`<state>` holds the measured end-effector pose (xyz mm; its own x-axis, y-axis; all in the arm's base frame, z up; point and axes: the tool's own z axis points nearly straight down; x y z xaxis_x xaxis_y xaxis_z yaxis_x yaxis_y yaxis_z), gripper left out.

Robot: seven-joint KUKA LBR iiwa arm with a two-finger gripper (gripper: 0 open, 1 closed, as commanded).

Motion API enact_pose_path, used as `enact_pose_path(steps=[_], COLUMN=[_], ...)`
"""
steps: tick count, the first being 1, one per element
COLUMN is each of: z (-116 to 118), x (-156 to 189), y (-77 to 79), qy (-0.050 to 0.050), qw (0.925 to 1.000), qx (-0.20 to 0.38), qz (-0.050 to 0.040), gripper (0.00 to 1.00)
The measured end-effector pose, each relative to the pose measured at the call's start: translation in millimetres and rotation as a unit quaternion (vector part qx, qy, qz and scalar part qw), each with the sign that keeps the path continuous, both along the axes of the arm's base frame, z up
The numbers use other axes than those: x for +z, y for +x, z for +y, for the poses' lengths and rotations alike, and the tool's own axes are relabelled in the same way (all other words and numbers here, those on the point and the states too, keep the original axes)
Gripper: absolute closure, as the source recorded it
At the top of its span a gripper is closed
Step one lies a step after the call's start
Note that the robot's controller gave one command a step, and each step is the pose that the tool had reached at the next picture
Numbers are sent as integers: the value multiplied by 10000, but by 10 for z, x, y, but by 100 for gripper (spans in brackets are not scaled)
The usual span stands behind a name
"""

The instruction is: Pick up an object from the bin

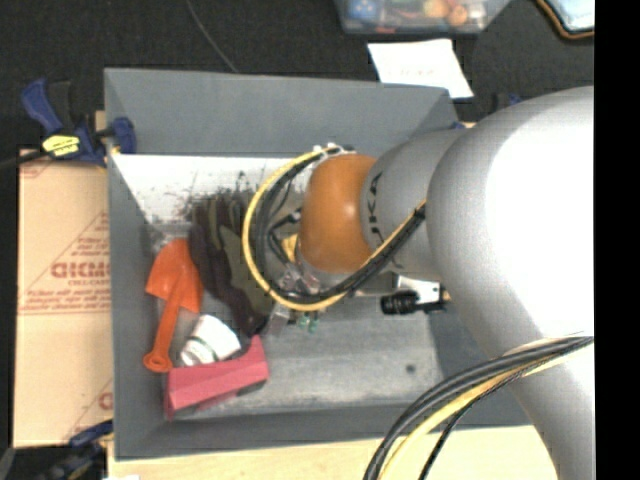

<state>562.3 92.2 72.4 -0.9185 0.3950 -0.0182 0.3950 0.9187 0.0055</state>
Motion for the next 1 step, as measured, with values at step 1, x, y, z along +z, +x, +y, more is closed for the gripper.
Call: enact_pose_path(steps=[1], z=[-7], x=[184], y=[-24], qy=[-5], qw=[10000], qx=[12], qz=[38], gripper=[100])
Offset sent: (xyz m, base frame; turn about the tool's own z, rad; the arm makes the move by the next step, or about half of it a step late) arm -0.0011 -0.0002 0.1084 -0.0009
